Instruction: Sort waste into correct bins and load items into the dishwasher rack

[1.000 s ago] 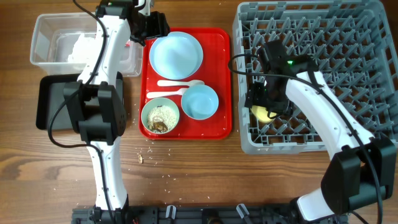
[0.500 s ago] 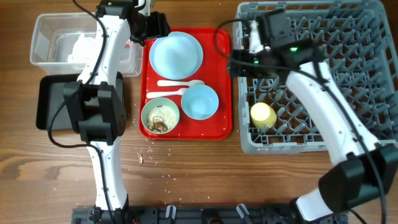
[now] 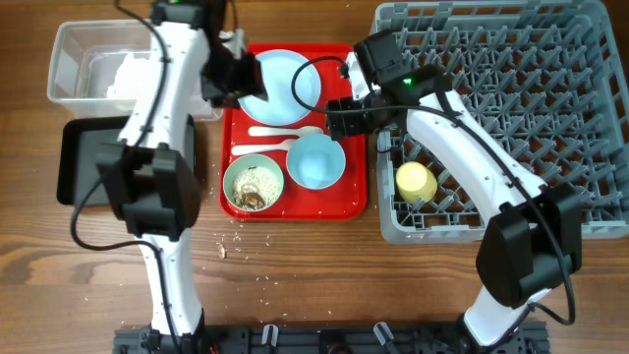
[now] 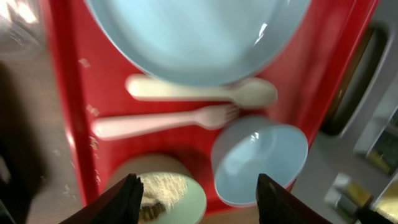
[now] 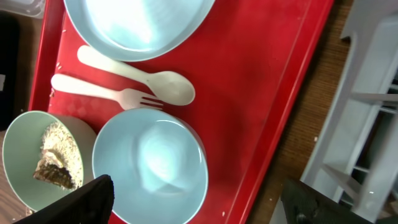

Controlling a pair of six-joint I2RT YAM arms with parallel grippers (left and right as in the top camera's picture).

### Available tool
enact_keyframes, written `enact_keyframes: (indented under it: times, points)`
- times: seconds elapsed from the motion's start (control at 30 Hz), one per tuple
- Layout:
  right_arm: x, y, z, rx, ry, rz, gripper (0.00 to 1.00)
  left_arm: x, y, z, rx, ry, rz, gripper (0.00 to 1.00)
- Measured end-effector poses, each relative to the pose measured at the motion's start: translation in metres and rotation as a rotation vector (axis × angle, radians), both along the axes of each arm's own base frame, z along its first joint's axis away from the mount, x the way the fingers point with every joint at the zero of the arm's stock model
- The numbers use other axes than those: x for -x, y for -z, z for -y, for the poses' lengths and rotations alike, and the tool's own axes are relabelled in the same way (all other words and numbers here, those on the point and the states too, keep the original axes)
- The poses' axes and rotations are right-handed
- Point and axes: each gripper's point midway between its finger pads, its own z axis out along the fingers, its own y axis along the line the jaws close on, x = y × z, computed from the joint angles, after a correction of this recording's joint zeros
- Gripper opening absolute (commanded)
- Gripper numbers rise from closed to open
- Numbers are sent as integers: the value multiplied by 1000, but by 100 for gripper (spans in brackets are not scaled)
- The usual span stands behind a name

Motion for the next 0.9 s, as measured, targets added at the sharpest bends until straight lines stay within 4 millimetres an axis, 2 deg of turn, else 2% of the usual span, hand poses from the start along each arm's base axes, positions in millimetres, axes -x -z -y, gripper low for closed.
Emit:
enact_keyframes:
  times: [0.03, 0.1, 0.17, 0.27, 0.4, 0.5, 0.67, 0.77, 0.83, 0.9]
  points:
    - [-1, 0, 2, 1, 5, -2, 89, 12, 1, 11, -26, 29, -33, 60]
    - [-3, 1, 11, 8, 25, -11, 89, 37, 4, 35, -113, 75, -82, 52]
    - [-3, 2, 16, 12, 36, -18, 90, 50, 12, 46, -169, 78, -109, 48]
    - [-4, 3, 22, 18, 46, -22, 92, 71, 34, 50, -236, 74, -176, 45]
    - [-4, 3, 22, 21, 36, -19, 93, 89, 55, 41, -301, 77, -244, 44]
    - [-2, 4, 23, 27, 27, -24, 93, 87, 57, 41, -315, 92, -220, 44]
    - [-1, 4, 24, 33, 27, -31, 94, 83, 27, 46, -275, 102, -78, 47]
    - [-1, 5, 25, 37, 29, -27, 94, 85, 12, 36, -218, 54, 32, 50]
    - [-2, 4, 25, 37, 29, -27, 95, 92, 18, 31, -209, 31, 37, 49]
    - [-2, 4, 25, 39, 31, -24, 99, 101, 44, 35, -200, 38, 21, 49]
